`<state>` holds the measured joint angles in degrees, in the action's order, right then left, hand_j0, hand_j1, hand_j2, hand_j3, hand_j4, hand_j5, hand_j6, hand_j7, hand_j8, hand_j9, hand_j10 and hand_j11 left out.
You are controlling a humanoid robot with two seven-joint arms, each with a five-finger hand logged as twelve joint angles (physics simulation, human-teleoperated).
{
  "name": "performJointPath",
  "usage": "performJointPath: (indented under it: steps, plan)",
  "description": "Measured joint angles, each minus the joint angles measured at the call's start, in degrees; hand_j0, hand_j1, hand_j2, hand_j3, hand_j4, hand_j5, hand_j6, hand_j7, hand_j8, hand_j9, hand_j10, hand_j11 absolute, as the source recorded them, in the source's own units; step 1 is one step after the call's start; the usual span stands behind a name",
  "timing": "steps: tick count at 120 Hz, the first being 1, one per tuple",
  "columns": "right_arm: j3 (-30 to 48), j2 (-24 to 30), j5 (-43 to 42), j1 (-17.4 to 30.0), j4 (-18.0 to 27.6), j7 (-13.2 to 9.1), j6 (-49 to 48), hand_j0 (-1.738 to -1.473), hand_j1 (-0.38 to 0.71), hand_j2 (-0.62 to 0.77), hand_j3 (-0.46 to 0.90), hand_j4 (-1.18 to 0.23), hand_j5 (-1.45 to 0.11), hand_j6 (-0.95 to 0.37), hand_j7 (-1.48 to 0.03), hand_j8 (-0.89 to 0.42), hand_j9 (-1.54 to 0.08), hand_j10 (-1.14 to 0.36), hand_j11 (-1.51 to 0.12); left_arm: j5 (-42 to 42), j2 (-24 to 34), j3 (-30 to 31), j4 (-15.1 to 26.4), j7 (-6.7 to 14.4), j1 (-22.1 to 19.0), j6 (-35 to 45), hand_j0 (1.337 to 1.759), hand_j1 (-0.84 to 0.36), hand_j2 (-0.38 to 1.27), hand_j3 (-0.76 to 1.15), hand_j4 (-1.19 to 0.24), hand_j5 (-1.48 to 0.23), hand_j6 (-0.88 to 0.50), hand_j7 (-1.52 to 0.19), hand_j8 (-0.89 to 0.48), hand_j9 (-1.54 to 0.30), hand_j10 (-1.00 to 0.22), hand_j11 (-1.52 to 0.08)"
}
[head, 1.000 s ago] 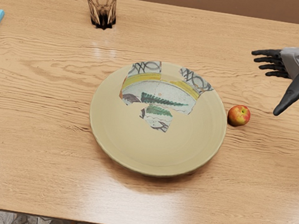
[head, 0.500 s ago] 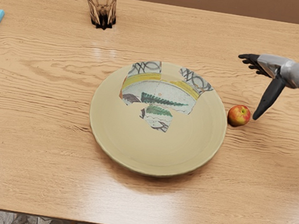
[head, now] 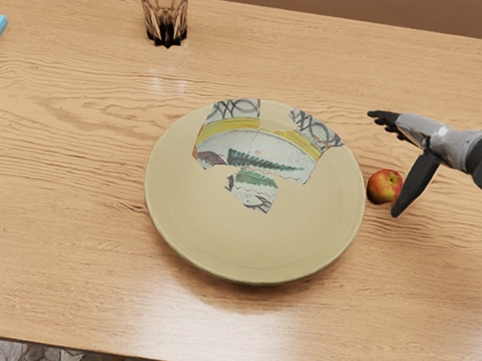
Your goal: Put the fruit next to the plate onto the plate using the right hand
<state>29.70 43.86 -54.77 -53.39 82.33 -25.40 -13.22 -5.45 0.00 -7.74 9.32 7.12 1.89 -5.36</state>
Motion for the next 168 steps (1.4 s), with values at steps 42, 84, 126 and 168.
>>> performJointPath:
  steps: [42, 84, 126, 168]
  plan:
    - [-1.2, -0.4, -2.1, 1.6, 0.3, -2.1, 3.8, -1.658, -0.28, -0.01, 0.00, -0.06, -0.08, -0.07, -0.08, -0.06, -0.08, -0.06, -0.08, 0.0, 0.0, 0.0, 0.0, 0.0, 0.0, 0.0, 1.658, 0.35, 0.00, 0.00, 0.00, 0.00, 0.00, 0.00, 0.00, 0.00, 0.00, 0.00]
    - [-1.6, -1.2, -3.0, 2.0, 0.2, -5.3, 7.1, -1.658, -0.22, -0.02, 0.00, -0.12, -0.15, -0.12, -0.15, -0.12, -0.15, -0.12, -0.15, 0.0, 0.0, 0.0, 0.0, 0.0, 0.0, 0.0, 1.658, 0.35, 0.00, 0.00, 0.00, 0.00, 0.00, 0.00, 0.00, 0.00, 0.00, 0.00]
    - [-2.7, -1.8, -3.5, 2.2, -0.1, -5.0, 10.5, -1.658, -0.12, -0.04, 0.00, -0.20, -0.25, -0.20, -0.25, -0.20, -0.25, -0.20, -0.25, 0.0, 0.0, 0.0, 0.0, 0.0, 0.0, 0.0, 1.658, 0.35, 0.00, 0.00, 0.00, 0.00, 0.00, 0.00, 0.00, 0.00, 0.00, 0.00]
    - [-3.6, -3.3, -6.6, 4.5, 0.2, -4.8, 15.0, -1.658, -0.04, -0.05, 0.00, -0.26, -0.34, -0.27, -0.34, -0.26, -0.34, -0.26, -0.34, 0.0, 0.0, 0.0, 0.0, 0.0, 0.0, 0.0, 1.658, 0.35, 0.00, 0.00, 0.00, 0.00, 0.00, 0.00, 0.00, 0.00, 0.00, 0.00]
